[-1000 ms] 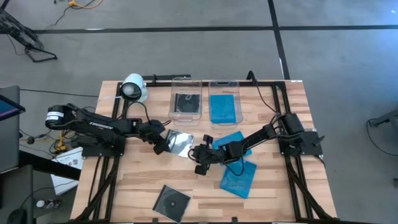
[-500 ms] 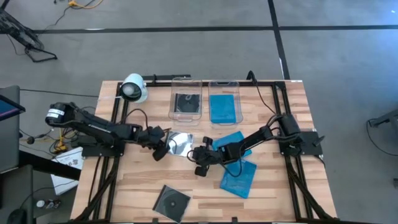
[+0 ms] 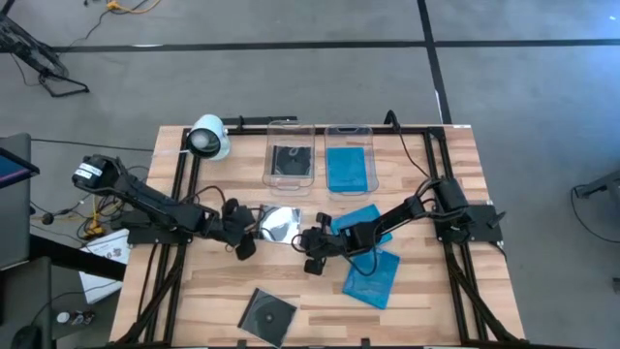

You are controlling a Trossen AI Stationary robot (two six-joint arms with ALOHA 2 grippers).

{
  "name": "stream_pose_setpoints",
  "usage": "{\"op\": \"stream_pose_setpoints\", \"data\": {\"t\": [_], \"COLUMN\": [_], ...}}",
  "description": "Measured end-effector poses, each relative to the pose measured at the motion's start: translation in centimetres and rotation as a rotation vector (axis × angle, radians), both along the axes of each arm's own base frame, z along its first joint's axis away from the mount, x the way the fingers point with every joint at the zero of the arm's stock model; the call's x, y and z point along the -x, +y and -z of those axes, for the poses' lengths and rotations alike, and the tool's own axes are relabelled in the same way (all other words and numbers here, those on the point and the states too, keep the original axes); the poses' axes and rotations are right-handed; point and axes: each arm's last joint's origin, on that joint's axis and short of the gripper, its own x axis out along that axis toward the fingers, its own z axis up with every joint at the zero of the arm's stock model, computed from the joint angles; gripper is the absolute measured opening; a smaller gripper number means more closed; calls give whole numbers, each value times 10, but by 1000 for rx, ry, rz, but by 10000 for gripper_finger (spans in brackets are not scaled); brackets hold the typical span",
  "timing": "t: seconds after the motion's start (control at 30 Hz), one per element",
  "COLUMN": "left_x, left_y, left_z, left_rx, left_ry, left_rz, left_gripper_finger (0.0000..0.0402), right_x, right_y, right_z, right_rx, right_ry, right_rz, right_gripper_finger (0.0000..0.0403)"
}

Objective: Pick & place jewel cases by type
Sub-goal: Put the top black CD case into the left transparent bin

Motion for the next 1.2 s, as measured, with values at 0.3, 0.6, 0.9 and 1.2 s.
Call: {"op": "stream_pose_setpoints", "data": {"t": [0.3, 0.6, 0.9, 1.2], "left_x": [0, -7, -6, 2], "left_y": [3, 1, -9, -33], "left_z": [4, 22, 24, 25], "left_rx": [-112, -136, -85, -36], "left_ry": [16, 73, 102, 124], "left_rz": [-52, -35, 80, 245], "left_gripper_finger": [190, 163, 149, 149], "right_x": [0, 0, 1, 2], "right_y": [0, 0, 0, 4], "right_z": [0, 0, 1, 1], "right_rx": [-2, -3, 0, 6], "right_ry": [1, 6, 16, 31], "right_rz": [-3, -6, -8, -65], "right_gripper_finger": [95, 95, 95, 95]}}
